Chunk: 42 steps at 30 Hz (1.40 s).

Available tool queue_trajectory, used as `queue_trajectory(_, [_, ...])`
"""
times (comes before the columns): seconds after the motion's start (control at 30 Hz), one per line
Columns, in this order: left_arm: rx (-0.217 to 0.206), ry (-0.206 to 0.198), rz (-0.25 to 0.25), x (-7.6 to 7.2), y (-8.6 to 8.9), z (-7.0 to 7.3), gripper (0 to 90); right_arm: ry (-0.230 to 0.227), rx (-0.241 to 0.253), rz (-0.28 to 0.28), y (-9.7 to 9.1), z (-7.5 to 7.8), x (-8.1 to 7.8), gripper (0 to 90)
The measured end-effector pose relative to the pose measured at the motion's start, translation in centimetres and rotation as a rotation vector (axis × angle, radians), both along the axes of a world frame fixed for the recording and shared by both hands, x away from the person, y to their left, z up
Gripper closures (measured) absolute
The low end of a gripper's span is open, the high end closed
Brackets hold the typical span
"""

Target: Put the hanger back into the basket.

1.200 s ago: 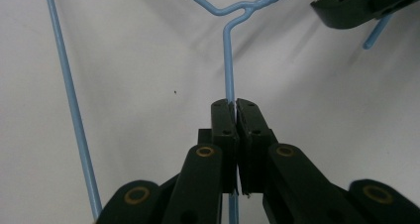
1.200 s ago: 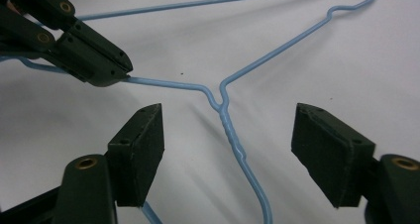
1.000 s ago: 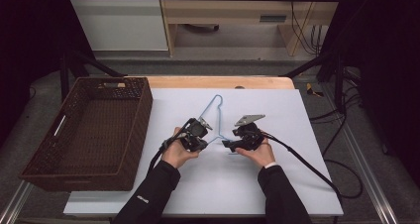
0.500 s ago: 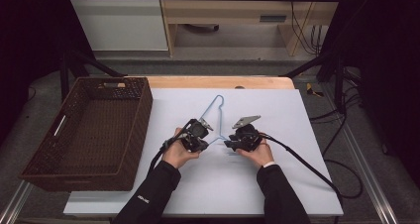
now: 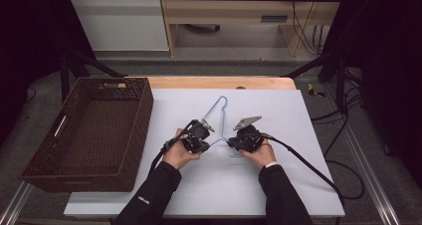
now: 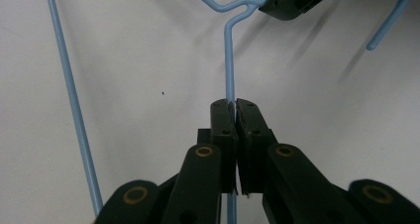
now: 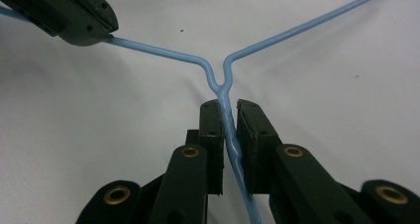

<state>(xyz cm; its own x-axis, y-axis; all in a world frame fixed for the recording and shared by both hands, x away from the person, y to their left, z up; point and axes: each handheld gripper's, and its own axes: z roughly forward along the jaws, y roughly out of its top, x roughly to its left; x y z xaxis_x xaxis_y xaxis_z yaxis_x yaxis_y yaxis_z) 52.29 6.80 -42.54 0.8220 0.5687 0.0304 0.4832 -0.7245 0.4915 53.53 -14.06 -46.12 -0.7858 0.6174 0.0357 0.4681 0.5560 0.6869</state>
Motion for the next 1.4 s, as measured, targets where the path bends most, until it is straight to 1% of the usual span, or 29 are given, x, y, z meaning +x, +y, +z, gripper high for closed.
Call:
queue_trajectory(0.1, [0.002,0.003,-0.002,0.1,0.1,-0.1,87.2,-0.011,-0.003,0.024,0.0,0.0,-0.1,83.8])
queue_trajectory(0.13, [0.007,-0.001,-0.002,0.1,0.1,-0.1,87.0,-0.015,-0.010,0.032,0.0,0.1,-0.2,84.5])
queue_trajectory(0.17, [0.011,-0.008,-0.004,0.1,0.1,-0.1,87.0,-0.017,-0.010,0.040,0.0,0.1,-0.2,85.0])
queue_trajectory(0.3, [0.005,0.000,-0.008,0.2,0.2,-0.1,86.7,-0.027,0.000,0.053,-0.1,0.2,-0.4,85.7])
queue_trajectory(0.37, [-0.004,0.005,-0.009,0.2,0.3,0.0,86.6,-0.034,-0.002,0.062,-0.2,0.4,-0.5,85.7])
queue_trajectory(0.47, [-0.010,0.003,-0.010,0.2,0.3,0.0,86.0,-0.036,-0.007,0.056,-0.2,0.5,-0.6,85.7])
queue_trajectory(0.5, [-0.018,-0.004,-0.013,0.2,0.3,0.1,85.1,-0.036,-0.004,0.057,-0.2,0.6,-0.6,85.8])
queue_trajectory(0.53, [-0.033,-0.003,-0.016,0.2,0.3,0.1,83.2,-0.036,-0.007,0.057,-0.2,0.6,-0.6,85.8])
queue_trajectory(0.57, [-0.040,-0.011,-0.015,0.2,0.3,0.2,80.3,-0.035,-0.012,0.058,-0.2,0.6,-0.7,85.8])
queue_trajectory(0.63, [-0.029,-0.010,-0.020,0.3,0.2,0.3,77.5,-0.039,-0.016,0.069,-0.2,0.5,-0.6,85.8])
queue_trajectory(0.67, [-0.022,-0.018,-0.020,0.3,0.1,0.3,75.0,-0.042,-0.023,0.072,-0.2,0.5,-0.6,85.8])
queue_trajectory(0.7, [-0.006,-0.021,-0.021,0.4,0.0,0.3,73.7,-0.035,-0.025,0.066,-0.1,0.5,-0.7,85.8])
queue_trajectory(0.73, [0.000,-0.019,-0.025,0.4,-0.1,0.2,71.9,-0.039,-0.027,0.068,-0.2,0.5,-0.7,85.8])
queue_trajectory(0.77, [0.009,-0.020,-0.029,0.5,-0.3,0.1,70.2,-0.034,-0.029,0.057,-0.1,0.6,-0.7,85.8])
queue_trajectory(0.8, [0.020,-0.021,-0.033,0.5,-0.4,0.0,68.3,-0.036,-0.020,0.060,-0.2,0.7,-0.7,85.8])
queue_trajectory(0.83, [0.020,-0.021,-0.033,0.5,-0.4,0.0,66.0,-0.038,-0.026,0.059,-0.3,0.8,-0.7,85.8])
queue_trajectory(0.87, [0.037,-0.032,-0.038,0.6,-0.8,-0.2,63.8,-0.037,-0.021,0.056,-0.3,0.9,-0.8,85.8])
queue_trajectory(0.97, [0.053,-0.038,-0.058,0.6,-1.2,-0.5,61.4,-0.034,-0.027,0.052,-0.2,1.2,-0.9,85.8])
queue_trajectory(1.03, [0.065,-0.047,-0.068,0.5,-1.6,-0.6,62.1,-0.043,-0.027,0.057,-0.3,1.3,-1.0,85.7])
queue_trajectory(1.13, [0.083,-0.063,-0.076,0.5,-2.0,-0.7,66.3,-0.039,-0.023,0.055,-0.3,1.5,-1.1,85.8])
queue_trajectory(1.23, [0.100,-0.077,-0.079,0.4,-2.1,-0.7,75.1,-0.038,-0.019,0.056,-0.3,1.7,-1.1,85.7])
queue_trajectory(1.3, [0.101,-0.076,-0.080,0.3,-2.2,-0.7,78.7,-0.042,-0.026,0.056,-0.3,1.7,-1.2,85.7])
queue_trajectory(1.4, [0.100,-0.075,-0.089,0.2,-2.3,-0.7,84.2,-0.041,-0.022,0.056,-0.3,1.8,-1.2,85.7])
